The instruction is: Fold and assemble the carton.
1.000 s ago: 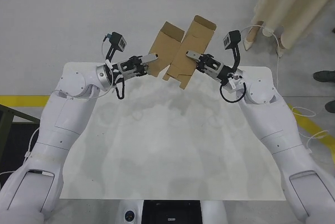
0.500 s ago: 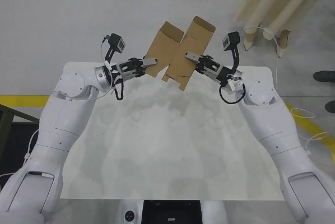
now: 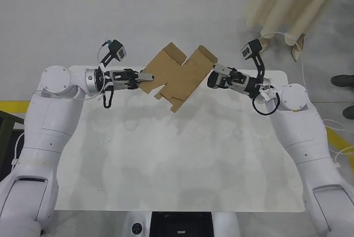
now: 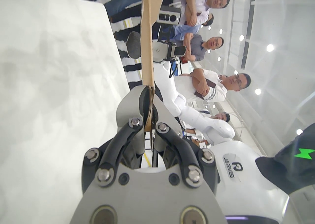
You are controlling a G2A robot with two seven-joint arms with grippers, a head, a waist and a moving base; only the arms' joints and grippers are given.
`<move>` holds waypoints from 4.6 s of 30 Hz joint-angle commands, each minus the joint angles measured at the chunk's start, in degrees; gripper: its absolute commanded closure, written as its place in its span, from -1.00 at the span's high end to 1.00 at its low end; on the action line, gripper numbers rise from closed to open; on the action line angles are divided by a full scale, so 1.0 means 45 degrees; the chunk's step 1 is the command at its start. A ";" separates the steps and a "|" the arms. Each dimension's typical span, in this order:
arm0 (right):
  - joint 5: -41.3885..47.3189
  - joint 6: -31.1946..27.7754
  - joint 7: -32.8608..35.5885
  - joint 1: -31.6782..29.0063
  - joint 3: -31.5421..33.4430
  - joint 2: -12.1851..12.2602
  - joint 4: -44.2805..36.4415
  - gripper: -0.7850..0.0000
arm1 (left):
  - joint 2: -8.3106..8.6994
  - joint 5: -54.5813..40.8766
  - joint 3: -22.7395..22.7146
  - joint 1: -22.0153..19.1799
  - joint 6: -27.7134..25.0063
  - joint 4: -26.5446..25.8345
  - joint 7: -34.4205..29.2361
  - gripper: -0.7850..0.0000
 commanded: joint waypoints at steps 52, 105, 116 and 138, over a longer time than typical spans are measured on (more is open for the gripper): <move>0.1262 -0.0521 0.2782 -0.0596 -0.0498 0.0930 -0.0060 -1.00 | 0.1013 -0.2732 0.1958 -0.0096 -0.0578 -0.0100 0.0886 1.00; -0.0701 0.0104 -0.0143 -0.0093 -0.1085 0.0522 -0.0225 -1.00 | 0.0813 -0.1275 0.1050 0.0946 -0.0450 -0.1133 0.3565 1.00; -0.1330 0.0015 -0.0572 -0.0025 -0.1113 0.0486 0.0053 -1.00 | 0.0724 -0.2074 0.0795 0.0803 0.0139 -0.1145 0.3460 1.00; -0.1302 -0.0071 -0.0526 0.0050 -0.1322 0.0313 -0.0176 -1.00 | 0.0361 -0.2249 0.1140 0.0598 0.0085 -0.0848 0.3919 -0.01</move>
